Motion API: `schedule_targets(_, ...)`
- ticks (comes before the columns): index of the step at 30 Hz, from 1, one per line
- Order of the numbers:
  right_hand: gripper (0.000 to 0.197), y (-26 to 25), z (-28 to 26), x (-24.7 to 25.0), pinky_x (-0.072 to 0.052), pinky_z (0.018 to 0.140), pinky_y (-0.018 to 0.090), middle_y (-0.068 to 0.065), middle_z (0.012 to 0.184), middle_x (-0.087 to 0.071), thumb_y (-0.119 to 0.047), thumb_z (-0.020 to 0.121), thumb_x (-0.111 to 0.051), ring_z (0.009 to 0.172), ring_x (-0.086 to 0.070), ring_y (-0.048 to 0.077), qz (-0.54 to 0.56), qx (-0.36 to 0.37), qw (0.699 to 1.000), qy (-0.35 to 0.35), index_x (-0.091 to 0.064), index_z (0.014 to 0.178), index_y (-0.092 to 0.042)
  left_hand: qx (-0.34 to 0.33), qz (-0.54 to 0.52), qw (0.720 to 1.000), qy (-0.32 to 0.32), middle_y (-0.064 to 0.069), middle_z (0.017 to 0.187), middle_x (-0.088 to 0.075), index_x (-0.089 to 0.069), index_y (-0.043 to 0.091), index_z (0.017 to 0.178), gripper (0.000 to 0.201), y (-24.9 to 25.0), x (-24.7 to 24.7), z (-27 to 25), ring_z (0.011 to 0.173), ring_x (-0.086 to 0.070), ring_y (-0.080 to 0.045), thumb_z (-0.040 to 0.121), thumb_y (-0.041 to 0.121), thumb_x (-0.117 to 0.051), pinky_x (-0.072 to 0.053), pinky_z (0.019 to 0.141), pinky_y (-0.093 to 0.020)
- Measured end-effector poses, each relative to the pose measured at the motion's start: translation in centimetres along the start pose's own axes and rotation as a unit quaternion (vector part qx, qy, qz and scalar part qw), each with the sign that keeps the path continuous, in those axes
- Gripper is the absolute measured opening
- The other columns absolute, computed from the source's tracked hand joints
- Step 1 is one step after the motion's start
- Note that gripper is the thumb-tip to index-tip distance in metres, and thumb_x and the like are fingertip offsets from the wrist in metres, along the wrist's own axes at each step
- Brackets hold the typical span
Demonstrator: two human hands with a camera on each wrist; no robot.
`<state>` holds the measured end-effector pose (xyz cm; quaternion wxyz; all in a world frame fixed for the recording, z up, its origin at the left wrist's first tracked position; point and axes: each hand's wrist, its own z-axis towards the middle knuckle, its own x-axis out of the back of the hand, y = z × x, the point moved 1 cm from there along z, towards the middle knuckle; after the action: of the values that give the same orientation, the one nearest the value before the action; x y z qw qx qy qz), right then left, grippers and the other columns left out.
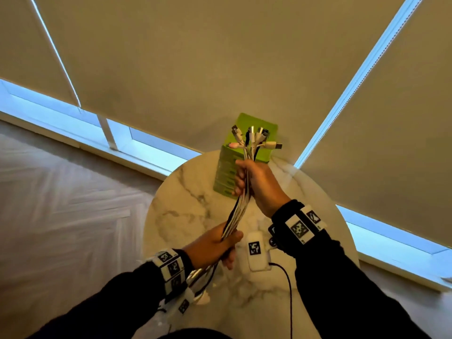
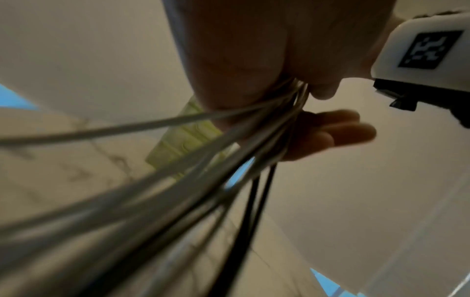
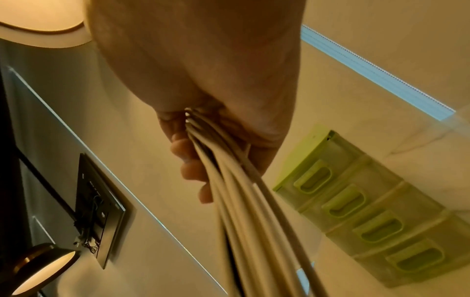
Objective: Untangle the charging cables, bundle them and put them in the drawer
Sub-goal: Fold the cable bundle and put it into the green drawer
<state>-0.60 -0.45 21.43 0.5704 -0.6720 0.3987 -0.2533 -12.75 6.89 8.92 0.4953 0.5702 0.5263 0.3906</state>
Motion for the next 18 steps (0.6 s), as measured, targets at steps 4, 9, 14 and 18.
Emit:
schedule_targets(4, 0.038, 0.5, -0.6, 0.7, -0.024, 0.046, 0.027, 0.001, 0.058, -0.029, -0.025, 0.101, -0.046, 0.047, -0.028, 0.015, 0.084, -0.051, 0.995, 0.012, -0.04, 0.064, -0.018, -0.026, -0.012, 0.99, 0.138, 0.004, 0.065, -0.048, -0.053, 0.015, 0.099, 0.054, -2.3, -1.9, 0.0, 0.058, -0.046, -0.012, 0.089, 0.068, -0.054, -0.042, 0.056, -0.035)
schedule_targets(9, 0.037, -0.4, -0.5, 2.4, -0.009, 0.044, 0.026, -0.002, 0.057, -0.021, -0.028, 0.102, -0.044, 0.043, -0.016, 0.01, 0.177, -0.024, 0.983, 0.041, -0.038, 0.066, -0.021, -0.061, 0.193, 0.963, 0.178, 0.001, 0.069, -0.059, -0.048, 0.025, 0.102, 0.036, -2.4, -0.6, -0.4, 0.057, -0.053, -0.005, 0.093, 0.06, -0.046, -0.047, 0.062, -0.039)
schedule_targets(14, 0.033, -0.6, -0.4, 4.7, -0.017, 0.036, 0.021, -0.003, 0.051, -0.021, -0.028, 0.102, -0.046, 0.037, -0.018, 0.01, 0.22, 0.009, 0.971, 0.092, -0.044, 0.07, -0.02, -0.089, 0.273, 0.955, 0.069, 0.02, 0.077, -0.059, -0.041, 0.044, 0.125, 0.029, 0.5, 3.0, -2.0, 0.07, -0.056, 0.003, 0.1, 0.057, -0.032, -0.042, 0.066, -0.02)
schedule_targets(18, 0.014, -0.4, 0.0, 3.8, -0.029, 0.04, 0.023, -0.001, 0.053, -0.028, -0.022, 0.101, -0.049, 0.041, -0.028, 0.013, 0.187, 0.035, 0.975, 0.117, -0.059, 0.096, -0.016, -0.09, 0.321, 0.942, 0.029, 0.026, 0.088, -0.062, -0.041, 0.064, 0.121, 0.036, 1.3, 3.7, -2.7, 0.081, -0.059, 0.002, 0.095, 0.073, -0.019, -0.047, 0.075, -0.022)
